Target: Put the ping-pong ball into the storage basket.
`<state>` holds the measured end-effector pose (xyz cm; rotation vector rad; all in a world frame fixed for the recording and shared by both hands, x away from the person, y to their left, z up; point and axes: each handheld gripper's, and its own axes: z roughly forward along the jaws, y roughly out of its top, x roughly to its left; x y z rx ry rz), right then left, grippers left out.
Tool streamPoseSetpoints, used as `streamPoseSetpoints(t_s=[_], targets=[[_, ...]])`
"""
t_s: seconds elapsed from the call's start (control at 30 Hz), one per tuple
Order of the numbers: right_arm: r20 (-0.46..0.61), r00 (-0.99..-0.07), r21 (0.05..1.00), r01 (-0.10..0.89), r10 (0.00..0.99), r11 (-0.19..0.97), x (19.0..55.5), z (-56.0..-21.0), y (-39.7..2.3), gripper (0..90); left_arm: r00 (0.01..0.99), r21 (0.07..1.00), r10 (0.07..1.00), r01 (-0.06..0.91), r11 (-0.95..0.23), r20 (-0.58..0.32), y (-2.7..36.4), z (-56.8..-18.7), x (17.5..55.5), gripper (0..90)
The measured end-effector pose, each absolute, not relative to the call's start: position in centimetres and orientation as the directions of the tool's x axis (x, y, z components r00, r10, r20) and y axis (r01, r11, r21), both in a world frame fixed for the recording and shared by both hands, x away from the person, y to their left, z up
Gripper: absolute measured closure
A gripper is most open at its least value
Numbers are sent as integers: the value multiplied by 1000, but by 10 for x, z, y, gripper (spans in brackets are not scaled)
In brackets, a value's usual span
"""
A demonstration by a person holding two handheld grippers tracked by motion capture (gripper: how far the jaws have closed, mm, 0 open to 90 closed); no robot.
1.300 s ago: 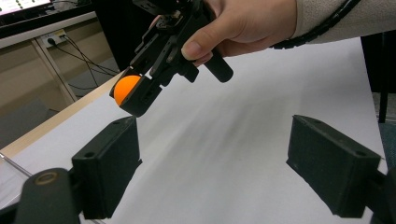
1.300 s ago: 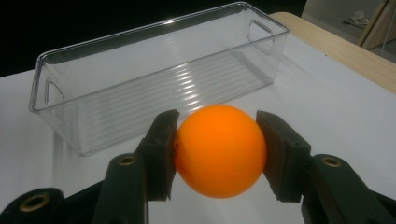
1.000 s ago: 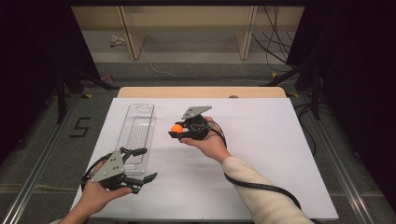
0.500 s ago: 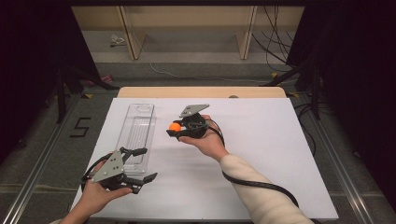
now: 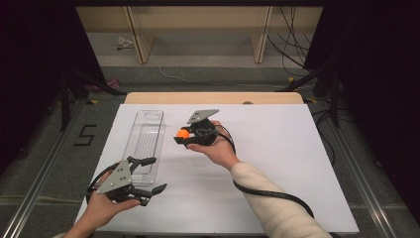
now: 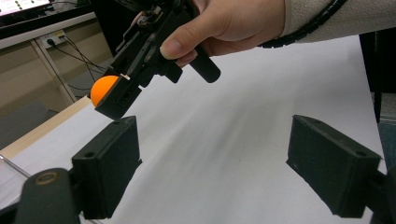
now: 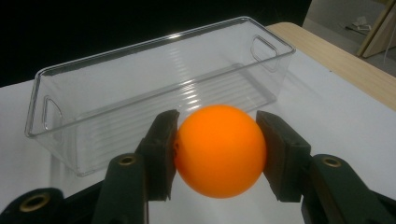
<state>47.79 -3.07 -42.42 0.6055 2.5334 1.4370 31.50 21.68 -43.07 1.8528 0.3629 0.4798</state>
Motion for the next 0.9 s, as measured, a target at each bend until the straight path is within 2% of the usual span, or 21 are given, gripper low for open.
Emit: streamPoseSetpoints(t_s=[0.9], targets=[[49,-908,851,256,416,459,483,-419,-18,515,871,947,469,13,-322,148,217,-431,315,165]])
